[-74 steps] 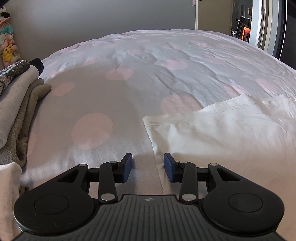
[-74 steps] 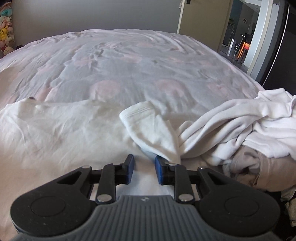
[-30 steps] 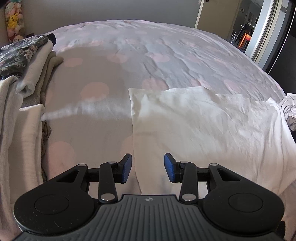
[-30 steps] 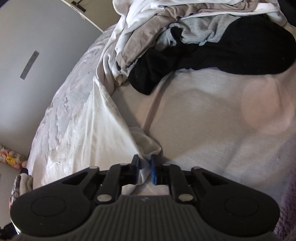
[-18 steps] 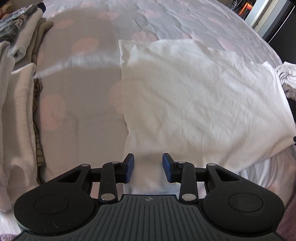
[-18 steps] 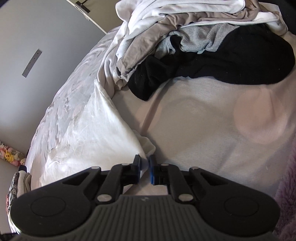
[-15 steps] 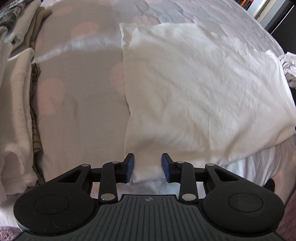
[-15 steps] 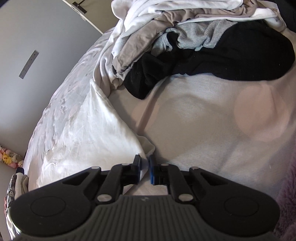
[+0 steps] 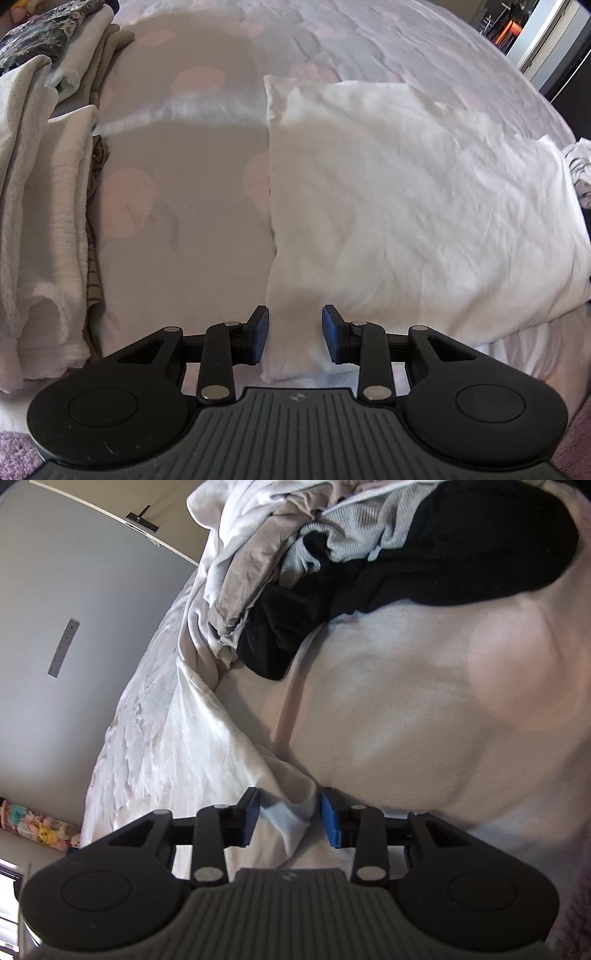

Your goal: Fold clothes

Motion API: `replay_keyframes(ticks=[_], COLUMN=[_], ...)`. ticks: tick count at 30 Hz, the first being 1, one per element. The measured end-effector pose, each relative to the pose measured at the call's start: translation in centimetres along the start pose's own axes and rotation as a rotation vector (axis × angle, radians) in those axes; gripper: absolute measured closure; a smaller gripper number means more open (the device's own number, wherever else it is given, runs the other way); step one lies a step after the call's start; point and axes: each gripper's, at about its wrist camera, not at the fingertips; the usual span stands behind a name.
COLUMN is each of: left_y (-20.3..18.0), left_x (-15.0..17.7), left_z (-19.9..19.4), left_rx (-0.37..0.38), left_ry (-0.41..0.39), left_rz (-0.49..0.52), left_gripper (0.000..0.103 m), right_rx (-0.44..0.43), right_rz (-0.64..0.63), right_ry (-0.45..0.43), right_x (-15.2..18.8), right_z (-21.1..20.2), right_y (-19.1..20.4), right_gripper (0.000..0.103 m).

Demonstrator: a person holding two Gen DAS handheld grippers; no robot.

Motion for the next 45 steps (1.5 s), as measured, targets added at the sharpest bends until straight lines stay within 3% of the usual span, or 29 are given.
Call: replay_keyframes(ticks=[3,4,5,10,19,26,35,45], left_y=[-0.6,-0.7,-0.7,-0.8,0.0,1.1,3.1,5.8], left_x=[-0.8,-1.0,-1.1,-0.8,-0.5,-0.5,0.0,1.1], left_z=[0.6,0.9,1.3,2.7,2.6,1.7,-0.4,-1.7], left_rx=[-0.001,0.003,0.009,0.010,0.049,0.095,0.149,0.202], left_ry=[-0.022,-0.024,-0.021,-0.010,-0.044,-0.076,-0.128,-0.170], left_rz=[-0.021,-0.027,-0.032,-0.040,-0.074,-0.128,-0.177,-0.279], left_gripper=[0.074,0.074,0.074,0.074,0.074,0.074,0.074,0.074], right_rx=[-0.017,-0.022,-0.028,-0.055,-0.106,-0.075,-0.150,-0.215], right_rz=[-0.030,-0.040,-0.050,-0.102,-0.334,-0.591,-0.877,-1.057], right_ry=[-0.017,-0.023,-0.029,-0.058,-0.082,-0.019,0.156,0.413], right_x=[0.5,0.7,0.8,1.7,6.7,13.8,25.6,36.3], right_z=[-0.2,-0.3,-0.4,-0.8,-2.3,0.0,1.7,4.3], right_y=[0.9,1.2,1.6,3.1,11.8,19.1,24.3,24.5], right_gripper=[0.070,0.085,0.090,0.093,0.093,0.094,0.094,0.094])
Point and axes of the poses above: each gripper's, at about its wrist camera, not at the fingertips, and z roughly the way its jaws point, y to its left, x to its underside, and after that the axes turned 14 degrees about z, right-handed
